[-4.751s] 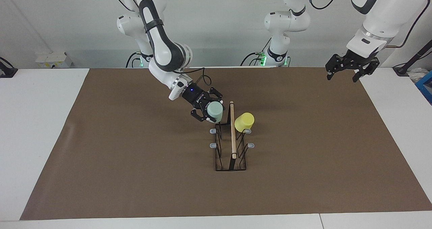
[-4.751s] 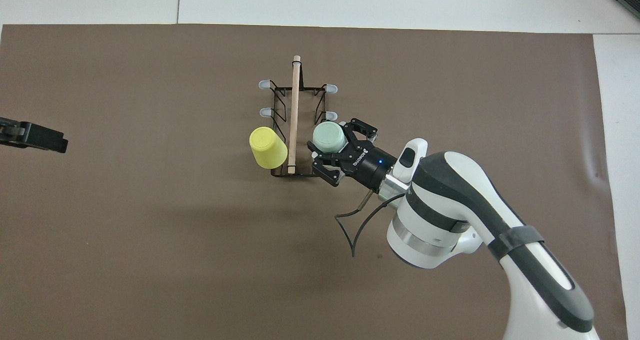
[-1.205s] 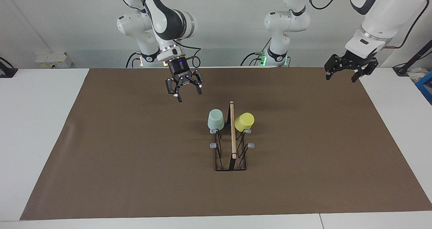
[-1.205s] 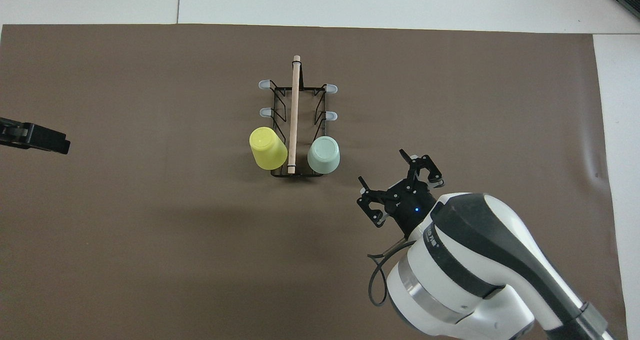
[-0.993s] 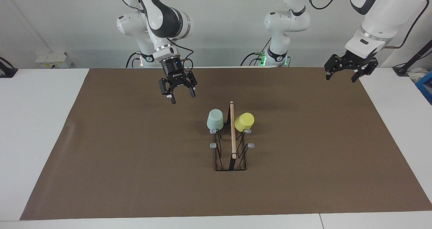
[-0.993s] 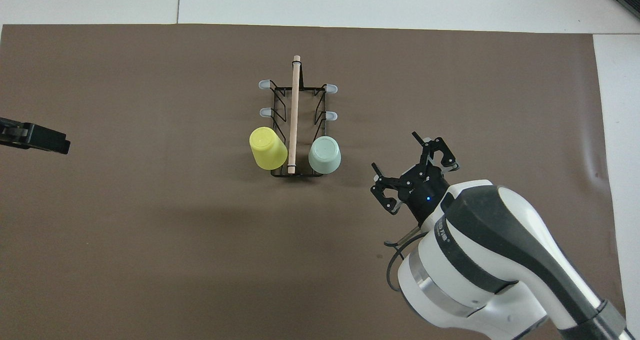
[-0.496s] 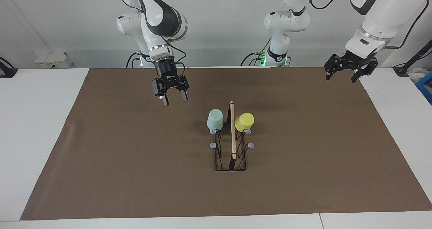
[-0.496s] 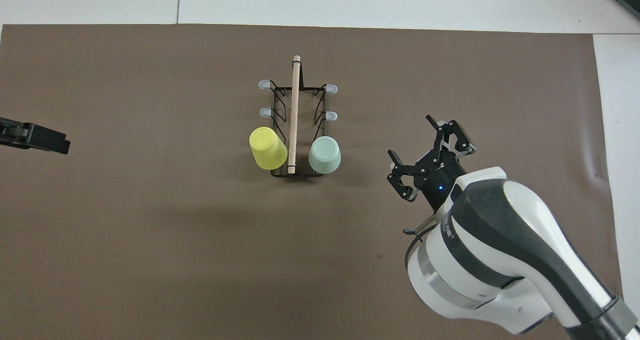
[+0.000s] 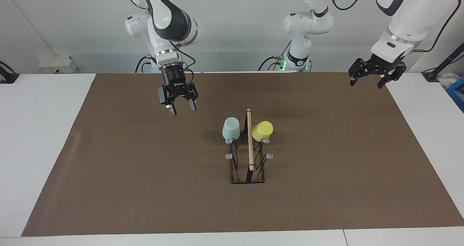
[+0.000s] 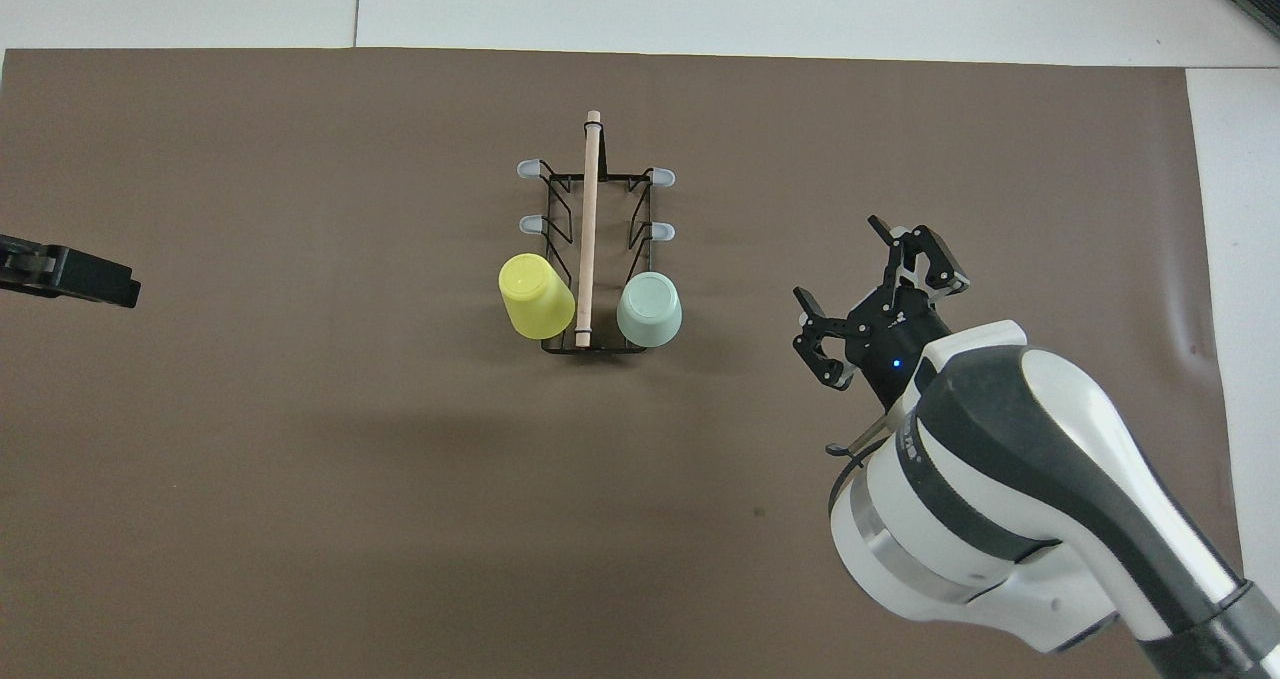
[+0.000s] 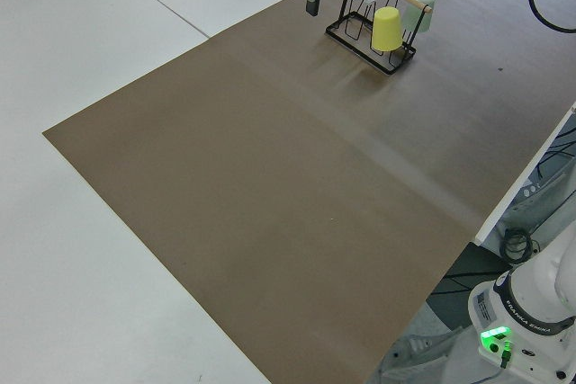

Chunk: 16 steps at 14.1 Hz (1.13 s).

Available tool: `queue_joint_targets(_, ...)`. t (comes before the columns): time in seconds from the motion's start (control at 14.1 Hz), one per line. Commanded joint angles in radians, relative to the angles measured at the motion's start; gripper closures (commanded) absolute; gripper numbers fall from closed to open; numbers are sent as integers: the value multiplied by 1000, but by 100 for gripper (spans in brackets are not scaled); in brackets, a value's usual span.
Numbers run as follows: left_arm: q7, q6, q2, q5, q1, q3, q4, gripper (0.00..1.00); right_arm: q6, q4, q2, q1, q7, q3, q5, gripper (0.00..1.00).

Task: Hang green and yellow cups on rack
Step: 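Pull the open right gripper back from the green cup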

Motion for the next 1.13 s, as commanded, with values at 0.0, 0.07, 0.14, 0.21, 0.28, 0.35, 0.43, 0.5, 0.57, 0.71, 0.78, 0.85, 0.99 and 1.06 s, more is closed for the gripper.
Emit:
queue_joint_targets(0.0,15,-5,-16,-13,0,3,-17,0,-27,7,-3,-29,-300,2,52,0)
queue_joint_targets(0.07,15,-5,-16,-13,0,3,-19,0,-22,7,-2,-23,-299,2,53,0)
queue_joint_targets(0.14,15,-5,-16,-15,0,3,-19,0,-22,7,-2,-24,-299,4,56,0)
queue_joint_targets(0.21,15,-5,-16,-13,0,3,-19,0,-24,7,-2,-26,-299,4,60,0)
queue_joint_targets(0.28,15,-5,-16,-13,0,3,-19,0,-24,7,-2,-26,-296,4,61,0)
queue_joint_targets(0.35,15,-5,-16,-13,0,2,-17,0,-22,7,-2,-23,-296,4,61,0)
queue_joint_targets(0.43,15,-5,-16,-13,0,3,-19,0,-19,5,-2,-21,-296,2,61,0)
queue_joint_targets(0.5,15,-5,-16,-13,0,3,-19,0,-16,1,-3,-21,-296,2,61,0)
queue_joint_targets(0.57,15,-5,-16,-15,0,3,-19,0,-1,-1,-2,-17,-297,4,64,0)
queue_joint_targets(0.71,15,-5,-16,-13,0,3,-17,0,11,5,-2,-15,-296,10,66,0)
queue_joint_targets(0.78,15,-5,-16,-13,0,3,-19,0,16,5,0,-15,-294,14,66,0)
queue_joint_targets(0.85,15,-5,-16,-13,0,3,-17,0,16,5,0,-17,-294,17,66,0)
queue_joint_targets(0.99,15,-5,-16,-13,0,2,-19,0,21,5,-2,-20,-297,16,66,0)
queue_joint_targets(1.06,15,-5,-16,-13,0,2,-17,0,30,5,-2,-26,-305,17,64,0)
